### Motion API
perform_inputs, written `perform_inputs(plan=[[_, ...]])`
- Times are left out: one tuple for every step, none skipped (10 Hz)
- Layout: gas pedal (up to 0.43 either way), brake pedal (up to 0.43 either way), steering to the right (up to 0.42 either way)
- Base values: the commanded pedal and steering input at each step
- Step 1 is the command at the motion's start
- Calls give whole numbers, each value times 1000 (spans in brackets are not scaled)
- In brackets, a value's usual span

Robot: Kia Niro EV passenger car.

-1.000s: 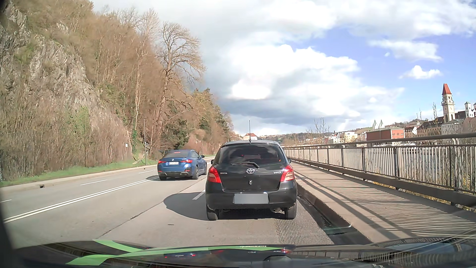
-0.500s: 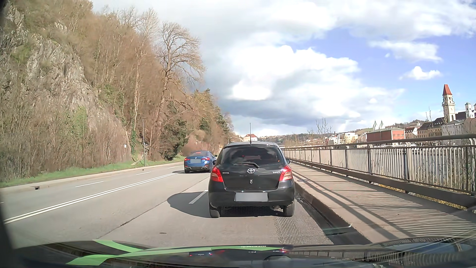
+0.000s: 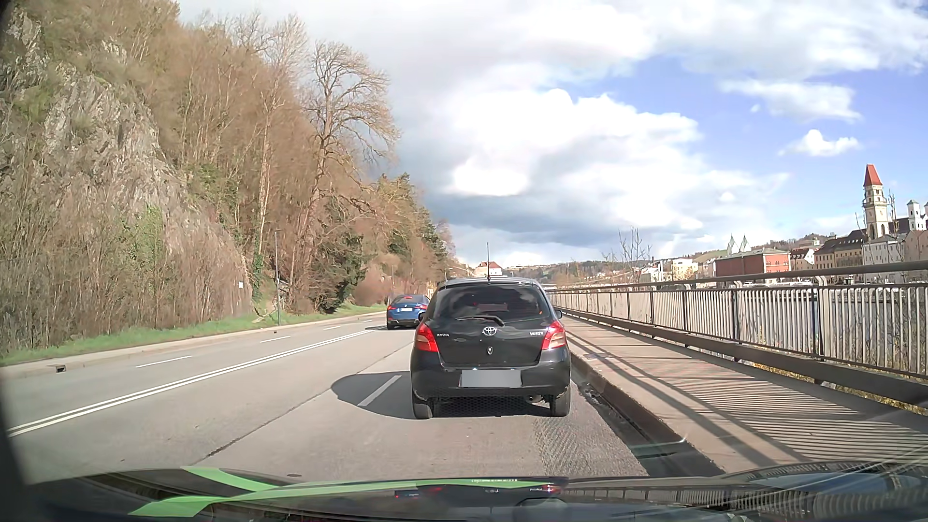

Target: Follow the waypoints while adhering to traffic rules and regulations

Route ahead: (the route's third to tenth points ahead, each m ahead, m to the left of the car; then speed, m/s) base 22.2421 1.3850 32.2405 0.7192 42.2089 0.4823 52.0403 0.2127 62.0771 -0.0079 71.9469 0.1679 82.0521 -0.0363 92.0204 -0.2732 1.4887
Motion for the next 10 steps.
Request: perform_inputs(plan=[[59, 0, -5], [59, 0, -6], [59, 0, -6], [59, 0, -6], [59, 0, -8], [59, 0, -9], [59, 0, -11], [59, 0, -13], [47, 0, -15], [47, 0, -15]])
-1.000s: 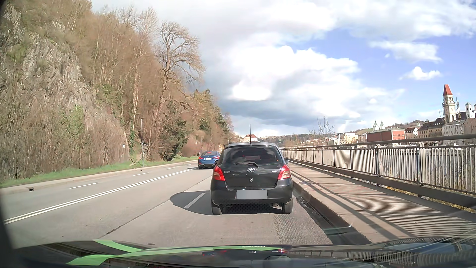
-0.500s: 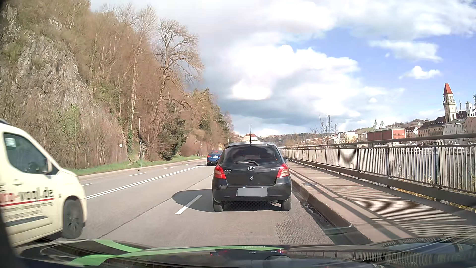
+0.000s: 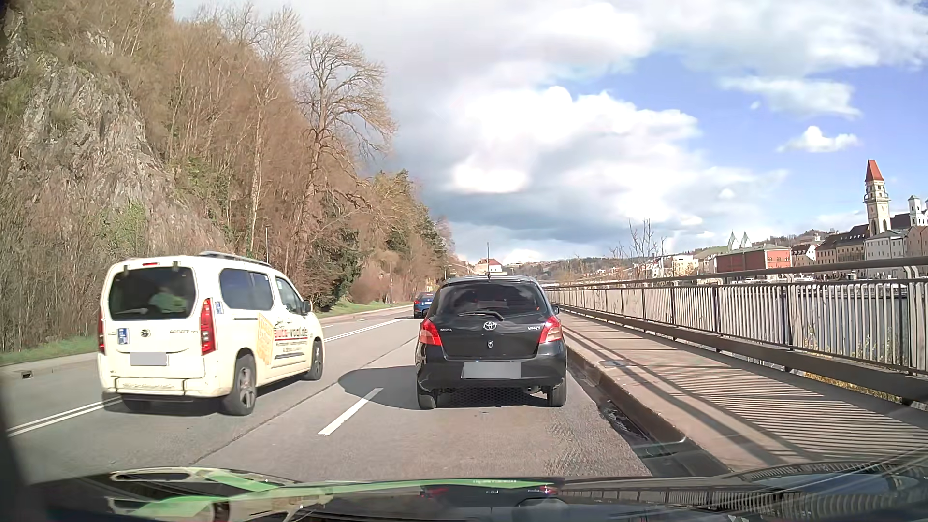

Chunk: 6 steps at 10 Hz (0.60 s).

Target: Follow the waypoints while adhering to traffic rules and regulations

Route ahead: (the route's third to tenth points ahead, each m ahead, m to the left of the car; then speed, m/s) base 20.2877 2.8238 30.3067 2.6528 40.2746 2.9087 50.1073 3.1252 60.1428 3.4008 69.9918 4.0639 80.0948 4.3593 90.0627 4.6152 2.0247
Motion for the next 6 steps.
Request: perform_inputs(plan=[[47, 0, -15], [20, 0, -15], [0, 0, -15], [0, 0, -15], [0, 0, -12], [0, 0, -8]])
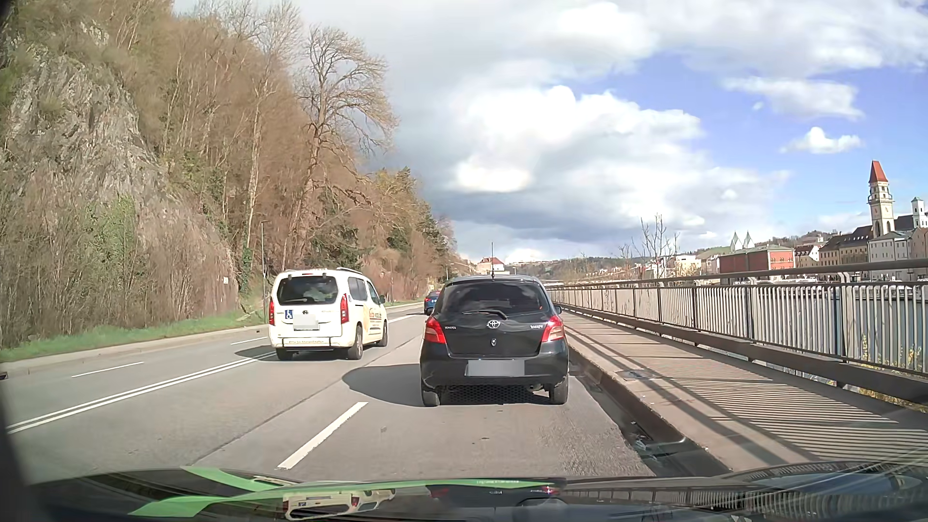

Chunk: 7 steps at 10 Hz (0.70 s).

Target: Follow the waypoints while adhering to traffic rules and regulations

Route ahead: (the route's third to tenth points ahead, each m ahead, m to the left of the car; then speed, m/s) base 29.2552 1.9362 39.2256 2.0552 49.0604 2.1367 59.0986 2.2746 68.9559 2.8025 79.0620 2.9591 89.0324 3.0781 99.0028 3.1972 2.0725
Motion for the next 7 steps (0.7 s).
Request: perform_inputs(plan=[[0, 0, -4], [0, 0, -4], [0, 0, -4], [0, 0, -4], [0, 0, -4], [0, 0, -5], [0, 0, -4]])
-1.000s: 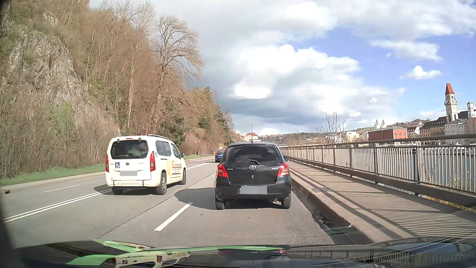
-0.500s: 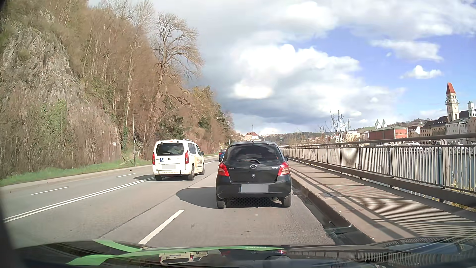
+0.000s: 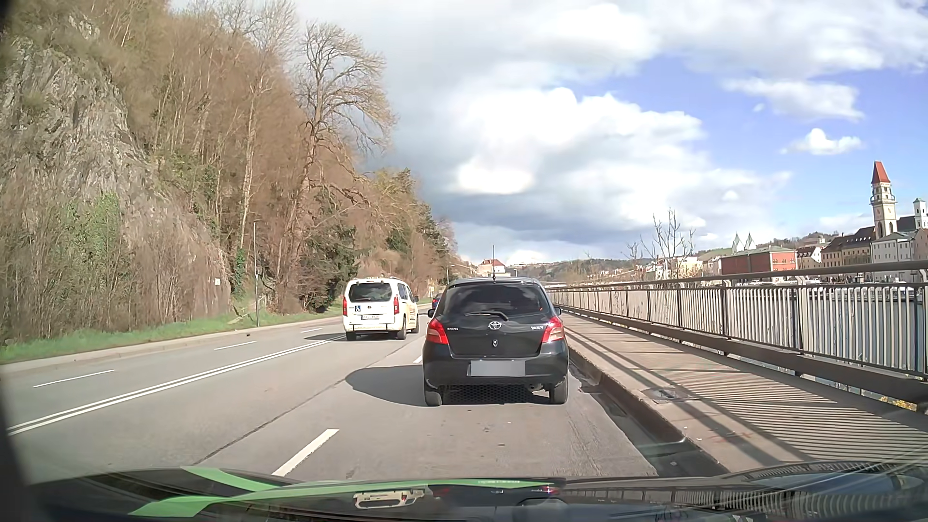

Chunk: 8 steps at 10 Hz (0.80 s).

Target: Follow the waypoints while adhering to traffic rules and regulations

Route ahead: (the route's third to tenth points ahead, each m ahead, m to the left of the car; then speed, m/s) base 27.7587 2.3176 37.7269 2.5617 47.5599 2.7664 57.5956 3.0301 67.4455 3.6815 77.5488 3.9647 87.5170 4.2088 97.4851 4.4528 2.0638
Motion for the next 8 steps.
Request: perform_inputs(plan=[[0, 0, -4], [0, 0, -4], [0, 0, -4], [0, 0, -4], [0, 0, -4], [0, 24, -4], [0, 61, -4], [0, 73, -4]])
